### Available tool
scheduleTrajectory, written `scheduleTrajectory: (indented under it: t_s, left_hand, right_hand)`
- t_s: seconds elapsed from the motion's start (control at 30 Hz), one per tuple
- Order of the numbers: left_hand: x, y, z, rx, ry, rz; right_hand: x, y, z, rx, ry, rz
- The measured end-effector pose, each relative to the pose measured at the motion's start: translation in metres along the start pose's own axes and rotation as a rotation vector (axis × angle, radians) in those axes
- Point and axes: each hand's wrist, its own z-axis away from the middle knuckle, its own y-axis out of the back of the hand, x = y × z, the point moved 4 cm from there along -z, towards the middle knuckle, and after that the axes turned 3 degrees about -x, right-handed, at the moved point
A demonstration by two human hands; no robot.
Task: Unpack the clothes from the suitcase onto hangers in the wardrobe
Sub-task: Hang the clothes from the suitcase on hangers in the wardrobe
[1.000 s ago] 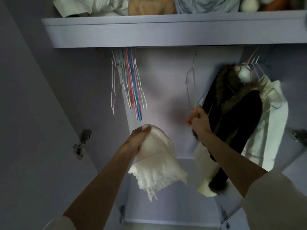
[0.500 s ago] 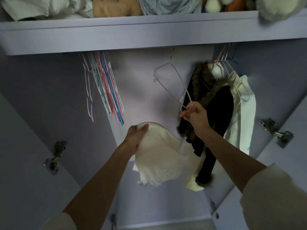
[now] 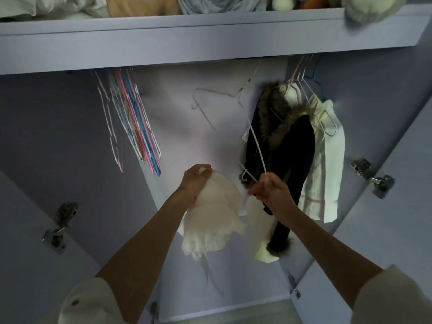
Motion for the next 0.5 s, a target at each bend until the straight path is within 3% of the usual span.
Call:
scheduleTrajectory:
  t_s: [0.1, 0.27, 0.5]
  left_hand:
    - [-0.005, -0.015, -0.006, -0.05, 0.086, 0.015]
    - [-0.037, -0.032, -0.012, -0.133, 0.307, -0.019]
    - [-0.077, -0.051, -0.004, -0.196, 0.471, 0.124]
  right_hand:
    - [0.008, 0.003, 0.015, -0.084, -0.11, -0.106]
    - [0.013, 0.012, 0.033, -0.243, -0.272, -0.056]
    - [0.022, 0.03, 0.053, -0.497, -0.432, -0.091]
